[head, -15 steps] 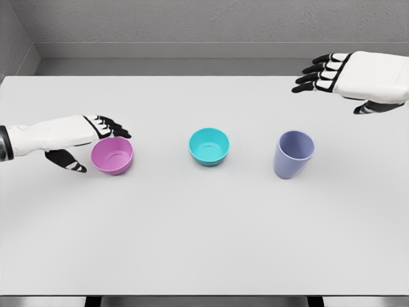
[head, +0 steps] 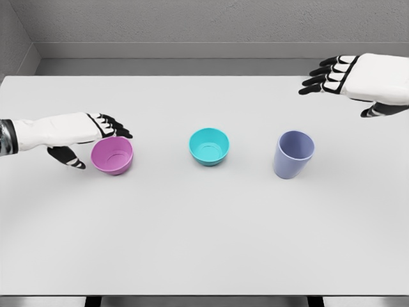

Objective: Stacking bowl and cup with both arms

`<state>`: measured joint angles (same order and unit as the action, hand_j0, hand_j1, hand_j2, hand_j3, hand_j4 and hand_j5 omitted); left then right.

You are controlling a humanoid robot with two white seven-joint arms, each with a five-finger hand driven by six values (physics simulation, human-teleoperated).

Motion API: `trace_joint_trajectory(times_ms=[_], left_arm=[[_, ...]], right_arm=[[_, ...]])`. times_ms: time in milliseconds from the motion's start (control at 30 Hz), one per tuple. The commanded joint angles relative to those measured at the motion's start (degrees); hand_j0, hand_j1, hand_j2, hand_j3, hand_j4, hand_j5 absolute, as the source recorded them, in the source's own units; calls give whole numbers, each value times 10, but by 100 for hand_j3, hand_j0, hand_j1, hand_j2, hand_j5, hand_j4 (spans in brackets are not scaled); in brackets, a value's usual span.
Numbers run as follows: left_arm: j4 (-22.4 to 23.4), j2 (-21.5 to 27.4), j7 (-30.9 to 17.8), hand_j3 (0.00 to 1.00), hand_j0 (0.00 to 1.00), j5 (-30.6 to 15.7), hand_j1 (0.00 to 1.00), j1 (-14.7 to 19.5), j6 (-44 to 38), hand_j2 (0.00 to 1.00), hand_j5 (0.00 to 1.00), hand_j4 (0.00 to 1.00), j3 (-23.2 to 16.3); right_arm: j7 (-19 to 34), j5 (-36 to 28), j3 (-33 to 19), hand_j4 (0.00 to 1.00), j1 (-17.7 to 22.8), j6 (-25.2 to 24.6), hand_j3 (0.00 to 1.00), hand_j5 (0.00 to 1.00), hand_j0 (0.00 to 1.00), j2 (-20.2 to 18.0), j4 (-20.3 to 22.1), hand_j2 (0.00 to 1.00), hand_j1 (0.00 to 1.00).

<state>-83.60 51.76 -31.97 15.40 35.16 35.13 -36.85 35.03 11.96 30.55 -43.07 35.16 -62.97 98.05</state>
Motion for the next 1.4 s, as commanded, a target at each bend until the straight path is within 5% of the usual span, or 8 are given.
trace_joint_trajectory(times_ms=[0, 200, 533, 1367], left_arm=[[2, -6, -2, 100, 100, 7, 100, 0, -1, 100, 100, 100, 0], [1, -8, -3, 100, 100, 52, 100, 18, -1, 100, 100, 100, -6], [-2, -21, -30, 100, 100, 55, 100, 36, -1, 100, 100, 100, -29], [18, -37, -30, 100, 100, 92, 100, 45, -1, 100, 100, 100, -54]], right_arm=[[0, -10, 12, 100, 0, -2, 100, 100, 100, -1, -3, 100, 100], [0, -6, 54, 100, -4, -2, 100, 100, 100, 11, -2, 100, 100], [0, -5, 85, 100, -5, -2, 100, 100, 100, 22, 5, 100, 100], [0, 10, 96, 100, -6, -2, 100, 100, 100, 36, 3, 100, 100]])
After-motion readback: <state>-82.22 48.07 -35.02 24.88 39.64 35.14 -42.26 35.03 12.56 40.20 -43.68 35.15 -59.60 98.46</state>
